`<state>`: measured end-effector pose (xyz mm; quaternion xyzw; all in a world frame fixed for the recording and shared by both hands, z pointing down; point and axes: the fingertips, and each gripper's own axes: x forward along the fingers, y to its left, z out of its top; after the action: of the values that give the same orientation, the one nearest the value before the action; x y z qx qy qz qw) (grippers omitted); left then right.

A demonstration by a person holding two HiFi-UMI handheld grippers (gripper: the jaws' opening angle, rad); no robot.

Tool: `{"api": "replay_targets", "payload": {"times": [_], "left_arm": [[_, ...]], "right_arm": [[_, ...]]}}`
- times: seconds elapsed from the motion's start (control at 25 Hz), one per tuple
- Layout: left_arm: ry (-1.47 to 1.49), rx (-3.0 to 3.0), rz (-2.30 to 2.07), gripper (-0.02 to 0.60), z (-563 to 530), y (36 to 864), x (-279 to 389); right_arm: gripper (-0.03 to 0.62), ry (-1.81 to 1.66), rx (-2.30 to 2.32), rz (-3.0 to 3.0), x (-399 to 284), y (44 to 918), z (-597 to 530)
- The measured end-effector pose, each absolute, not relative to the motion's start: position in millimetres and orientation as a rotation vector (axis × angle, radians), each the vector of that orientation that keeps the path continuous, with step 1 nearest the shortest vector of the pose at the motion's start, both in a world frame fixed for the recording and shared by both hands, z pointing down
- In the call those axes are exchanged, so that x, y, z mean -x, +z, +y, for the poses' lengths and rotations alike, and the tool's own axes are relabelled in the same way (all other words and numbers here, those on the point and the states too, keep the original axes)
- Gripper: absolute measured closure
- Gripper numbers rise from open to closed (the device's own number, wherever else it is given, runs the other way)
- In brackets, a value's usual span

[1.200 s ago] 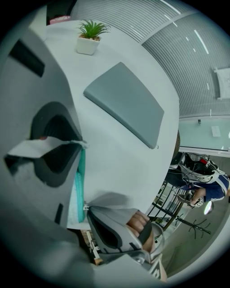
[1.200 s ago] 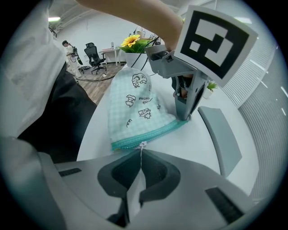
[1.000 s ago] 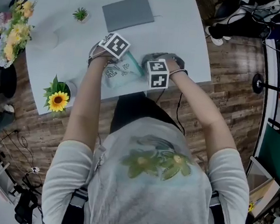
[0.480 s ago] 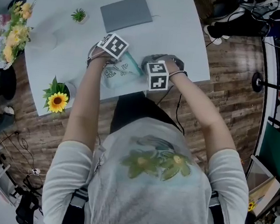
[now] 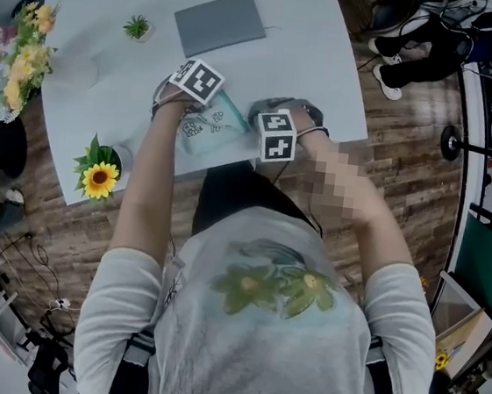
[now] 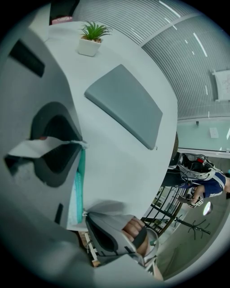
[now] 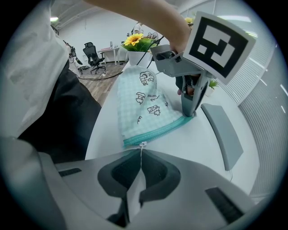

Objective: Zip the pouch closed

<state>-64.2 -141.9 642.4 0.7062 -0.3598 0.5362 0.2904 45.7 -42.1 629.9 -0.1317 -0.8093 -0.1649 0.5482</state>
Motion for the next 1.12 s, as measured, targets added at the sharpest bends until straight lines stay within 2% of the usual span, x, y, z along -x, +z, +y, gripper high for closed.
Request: {"api": "replay_targets", "payload": {"times": [0.76, 1.12], "left_arm": [[1.395, -1.892, -0.995, 0.558, -140.5, 644.4, 66.0], [1.399, -2.019, -1.082, 0.554, -144.1, 626.2, 70.8]], "right_arm": [[0.574, -0.339, 0.203, -1.952, -50.7, 633.9, -34.1], [0.571, -0.117, 0.025, -2.026, -53.1, 632.4, -40.6]]}}
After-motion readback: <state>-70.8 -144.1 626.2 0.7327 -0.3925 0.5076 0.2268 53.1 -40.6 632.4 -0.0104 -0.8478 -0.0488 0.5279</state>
